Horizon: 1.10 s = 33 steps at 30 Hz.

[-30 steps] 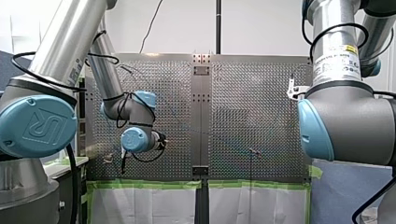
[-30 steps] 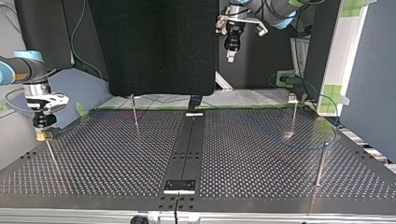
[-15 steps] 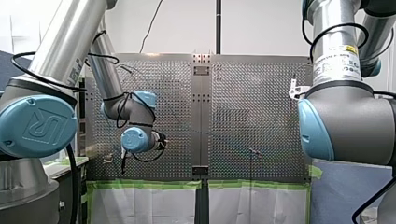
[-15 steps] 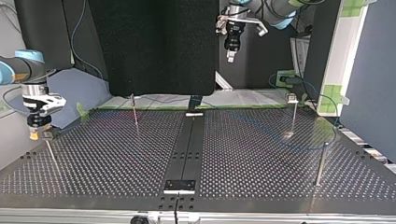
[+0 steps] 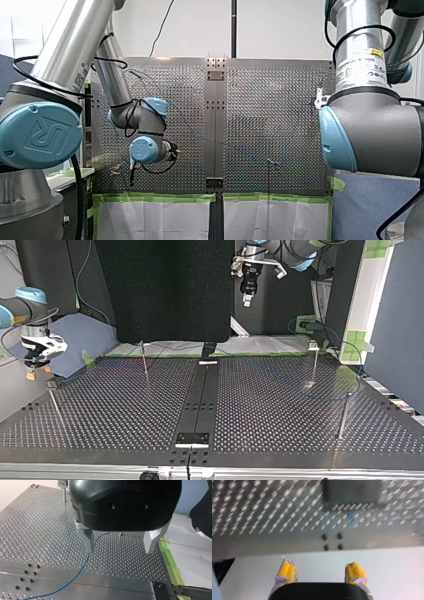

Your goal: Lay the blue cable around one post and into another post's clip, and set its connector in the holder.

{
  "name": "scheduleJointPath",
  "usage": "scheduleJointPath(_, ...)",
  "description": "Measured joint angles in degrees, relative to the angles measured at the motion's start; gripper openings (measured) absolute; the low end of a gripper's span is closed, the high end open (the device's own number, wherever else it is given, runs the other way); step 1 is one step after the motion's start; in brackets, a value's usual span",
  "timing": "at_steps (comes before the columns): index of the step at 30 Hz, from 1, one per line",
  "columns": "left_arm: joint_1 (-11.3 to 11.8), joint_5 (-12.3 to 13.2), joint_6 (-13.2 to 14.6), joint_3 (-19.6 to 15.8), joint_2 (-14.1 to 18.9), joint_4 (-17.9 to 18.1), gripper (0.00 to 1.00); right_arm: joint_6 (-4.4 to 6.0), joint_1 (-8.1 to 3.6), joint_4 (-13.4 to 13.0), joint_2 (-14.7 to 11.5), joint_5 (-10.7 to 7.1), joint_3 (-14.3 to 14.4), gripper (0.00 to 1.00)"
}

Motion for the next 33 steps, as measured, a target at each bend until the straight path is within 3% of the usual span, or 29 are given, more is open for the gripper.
scheduleJointPath(4, -0.01, 0.07, -0.04, 0.0, 0.0, 0.04, 1.0, 1.06, -0.33, -0.89, -1.56, 2.3, 2.1, 1.0)
scheduleJointPath(9, -0.01, 0.12, -0.06, 0.04, 0.0, 0.16, 1.0, 2.83, 0.04, -2.73, -3.52, 4.4, 4.17, 1.0)
scheduleJointPath(12, -0.02, 0.12, -0.06, 0.09, 0.01, 0.16, 1.0, 2.99, 0.62, -3.92, -4.72, 5.61, 5.4, 1.0)
scheduleJointPath(15, -0.02, 0.16, -0.1, 0.1, 0.0, 0.14, 1.0, 2.33, 1.28, -5.19, -5.99, 6.88, 6.66, 1.0)
scheduleJointPath(20, 0.0, 0.2, -0.14, 0.09, 0.0, 0.08, 1.0, 0.31, 2.6, -7.6, -8.39, 9.11, 9.07, 1.0)
scheduleJointPath(26, 0.0, 0.21, -0.21, 0.08, 0.0, 0.04, 1.0, -2.3, 4.72, -9.67, -10.46, 10.26, 11.9, 1.0)
scheduleJointPath(33, 0.0, 0.21, -0.63, 0.12, 0.01, 0.03, 1.0, -2.93, 8.01, -9.96, -12.37, 12.89, 15.28, 1.0)
